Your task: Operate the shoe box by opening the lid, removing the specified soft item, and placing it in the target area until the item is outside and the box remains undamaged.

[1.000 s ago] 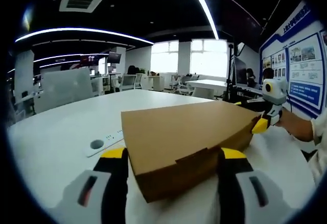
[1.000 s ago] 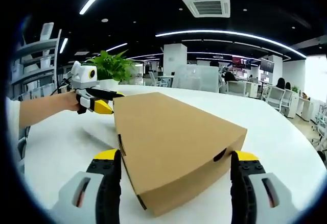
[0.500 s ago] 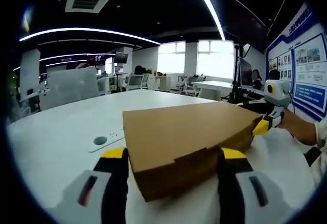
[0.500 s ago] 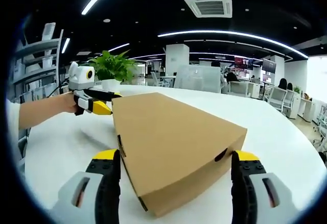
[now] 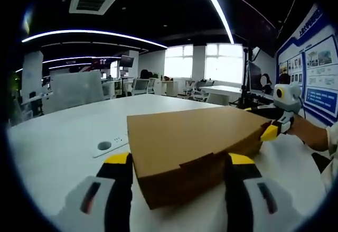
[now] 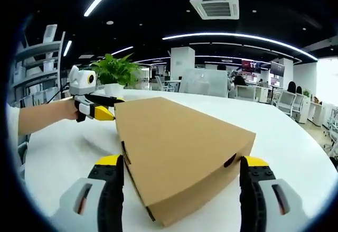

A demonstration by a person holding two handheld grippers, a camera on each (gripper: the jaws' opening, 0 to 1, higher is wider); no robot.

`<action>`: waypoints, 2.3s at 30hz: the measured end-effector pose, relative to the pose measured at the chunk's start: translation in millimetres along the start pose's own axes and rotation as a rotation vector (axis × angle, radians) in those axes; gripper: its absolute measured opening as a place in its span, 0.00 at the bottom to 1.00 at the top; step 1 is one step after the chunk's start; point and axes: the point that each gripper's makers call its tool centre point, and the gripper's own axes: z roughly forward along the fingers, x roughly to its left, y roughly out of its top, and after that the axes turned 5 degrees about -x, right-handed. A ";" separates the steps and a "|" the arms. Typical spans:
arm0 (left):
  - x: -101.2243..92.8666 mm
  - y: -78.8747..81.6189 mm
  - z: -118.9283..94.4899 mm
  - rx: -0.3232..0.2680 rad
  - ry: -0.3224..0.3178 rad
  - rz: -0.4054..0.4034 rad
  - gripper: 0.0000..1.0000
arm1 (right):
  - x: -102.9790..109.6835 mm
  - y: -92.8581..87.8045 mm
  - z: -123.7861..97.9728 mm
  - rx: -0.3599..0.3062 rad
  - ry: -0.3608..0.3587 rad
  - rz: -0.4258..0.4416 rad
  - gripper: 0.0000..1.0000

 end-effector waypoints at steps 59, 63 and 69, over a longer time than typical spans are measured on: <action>-46.5 -12.3 -72.2 -0.079 0.278 -0.034 0.70 | 29.1 3.1 -13.4 -0.094 0.251 -0.001 0.89; -48.9 -13.1 -76.4 -0.091 0.293 -0.037 0.70 | 30.6 3.0 -13.6 -0.098 0.267 -0.003 0.89; -53.9 -14.6 -85.0 -0.108 0.317 -0.036 0.69 | 33.6 2.9 -14.5 -0.101 0.295 -0.008 0.89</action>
